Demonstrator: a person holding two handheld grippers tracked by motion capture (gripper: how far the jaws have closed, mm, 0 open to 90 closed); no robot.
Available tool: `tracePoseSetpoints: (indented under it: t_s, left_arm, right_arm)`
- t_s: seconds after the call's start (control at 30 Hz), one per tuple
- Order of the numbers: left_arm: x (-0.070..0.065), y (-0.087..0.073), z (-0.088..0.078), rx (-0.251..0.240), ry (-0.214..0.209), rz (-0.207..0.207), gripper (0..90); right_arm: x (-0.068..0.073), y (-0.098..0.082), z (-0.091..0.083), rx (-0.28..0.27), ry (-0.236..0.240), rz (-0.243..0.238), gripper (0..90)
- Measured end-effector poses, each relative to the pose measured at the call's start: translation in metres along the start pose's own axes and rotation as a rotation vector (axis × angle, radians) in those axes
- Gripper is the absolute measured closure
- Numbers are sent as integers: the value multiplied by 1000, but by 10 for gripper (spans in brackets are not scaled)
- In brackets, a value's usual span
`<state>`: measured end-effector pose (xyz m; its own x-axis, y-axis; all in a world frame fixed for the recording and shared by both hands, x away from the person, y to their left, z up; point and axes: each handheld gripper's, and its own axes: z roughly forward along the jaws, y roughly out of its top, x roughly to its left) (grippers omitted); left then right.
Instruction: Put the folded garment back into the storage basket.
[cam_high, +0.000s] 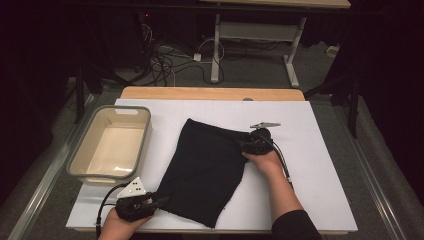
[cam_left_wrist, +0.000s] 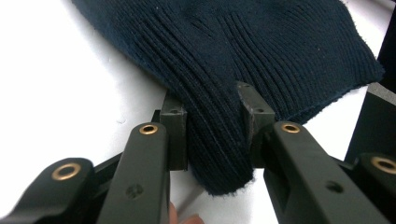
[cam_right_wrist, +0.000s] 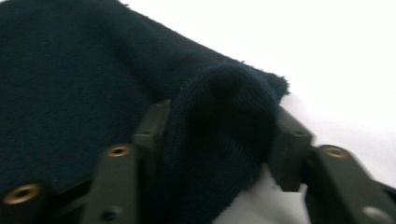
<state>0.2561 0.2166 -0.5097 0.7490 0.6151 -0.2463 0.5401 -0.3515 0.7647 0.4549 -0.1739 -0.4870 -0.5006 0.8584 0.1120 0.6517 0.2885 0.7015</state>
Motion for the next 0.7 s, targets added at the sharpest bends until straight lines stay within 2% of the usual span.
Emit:
tracePoseSetpoints:
  t_s: [0.07,0.13,0.17,0.37,0.7]
  left_arm:
    - [0,0,0,0,1,1,671]
    - [0,0,0,-1,1,2,671]
    - [0,0,0,-1,1,3,671]
    - [-1,0,0,-2,6,8,672]
    - [-3,0,0,-2,15,20,672]
  right_arm:
    - [0,0,0,2,9,-2,580]
    - [1,0,0,5,43,1,680]
    - [1,0,1,5,61,2,702]
    - [-2,-2,2,-11,100,12,743]
    - [3,-5,1,-36,60,-17,748]
